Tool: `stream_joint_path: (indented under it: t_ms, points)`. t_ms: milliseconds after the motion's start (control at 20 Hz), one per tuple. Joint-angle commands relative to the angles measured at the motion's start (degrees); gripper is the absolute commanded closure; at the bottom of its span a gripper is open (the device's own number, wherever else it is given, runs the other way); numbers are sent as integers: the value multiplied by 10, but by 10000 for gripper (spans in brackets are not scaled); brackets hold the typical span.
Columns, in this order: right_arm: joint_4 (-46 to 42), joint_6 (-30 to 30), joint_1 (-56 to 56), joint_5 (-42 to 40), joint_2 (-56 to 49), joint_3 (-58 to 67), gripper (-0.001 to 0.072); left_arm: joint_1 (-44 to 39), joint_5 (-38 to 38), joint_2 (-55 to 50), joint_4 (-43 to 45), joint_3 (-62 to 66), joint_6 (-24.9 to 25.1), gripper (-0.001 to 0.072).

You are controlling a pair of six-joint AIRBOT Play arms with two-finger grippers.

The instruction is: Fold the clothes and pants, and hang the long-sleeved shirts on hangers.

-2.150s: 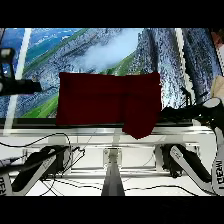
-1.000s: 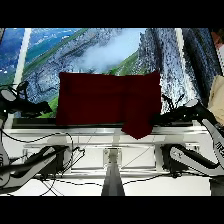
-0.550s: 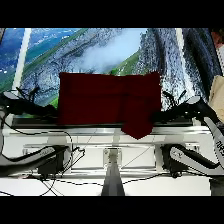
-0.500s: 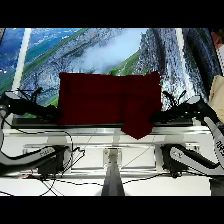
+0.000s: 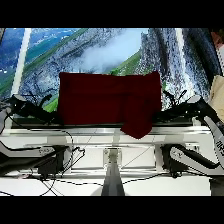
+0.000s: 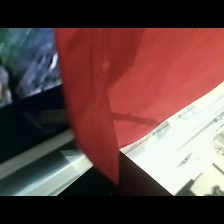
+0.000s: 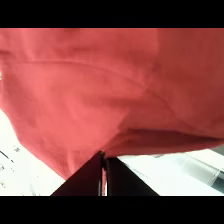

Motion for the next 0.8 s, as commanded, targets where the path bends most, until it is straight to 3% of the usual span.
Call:
stream_joint_path:
  t_ms: [0, 500, 600, 750]
  points:
    - [14, 0, 0, 12, 0, 32, 701, 0, 17, -2, -31, 43, 7, 695]
    - [106, 23, 0, 19, 77, 242, 702, -72, 21, 85, -235, 230, 11, 696]
    - [104, 36, 0, -23, 77, 265, 702, -99, 80, 88, -251, 245, 11, 696]
    - [99, 62, 0, -151, 68, 266, 703, -147, 216, 72, -249, 245, 11, 696]
